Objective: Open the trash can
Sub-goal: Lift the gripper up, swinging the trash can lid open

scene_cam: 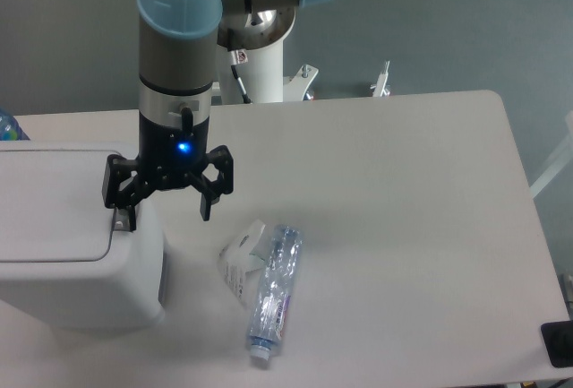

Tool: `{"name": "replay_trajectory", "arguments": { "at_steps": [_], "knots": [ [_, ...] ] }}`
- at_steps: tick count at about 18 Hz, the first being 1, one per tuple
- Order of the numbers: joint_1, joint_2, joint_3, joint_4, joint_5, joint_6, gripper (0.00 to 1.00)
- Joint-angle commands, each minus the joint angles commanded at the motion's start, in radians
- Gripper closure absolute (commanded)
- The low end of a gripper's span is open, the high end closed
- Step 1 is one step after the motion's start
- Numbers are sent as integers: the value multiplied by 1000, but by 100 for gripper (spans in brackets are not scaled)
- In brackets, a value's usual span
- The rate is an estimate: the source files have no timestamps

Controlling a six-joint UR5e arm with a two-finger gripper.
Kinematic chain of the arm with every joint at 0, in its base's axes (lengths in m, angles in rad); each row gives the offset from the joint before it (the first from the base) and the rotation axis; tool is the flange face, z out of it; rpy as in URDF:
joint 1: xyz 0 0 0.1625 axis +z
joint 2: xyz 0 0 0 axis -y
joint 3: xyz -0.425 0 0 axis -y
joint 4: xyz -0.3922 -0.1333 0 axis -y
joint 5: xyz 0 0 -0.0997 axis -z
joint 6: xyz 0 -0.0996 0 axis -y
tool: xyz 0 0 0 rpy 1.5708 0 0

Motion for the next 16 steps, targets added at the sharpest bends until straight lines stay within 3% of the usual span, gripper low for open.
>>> {"name": "replay_trajectory", "arguments": {
  "at_steps": [4, 7, 10, 16],
  "knots": [
    [0, 0, 5, 0, 0, 0, 0],
    [37, 5, 63, 11, 2, 24, 0],
    [60, 2, 147, 3, 50, 141, 0],
    [141, 37, 144, -44, 222, 394, 0]
  ]
}}
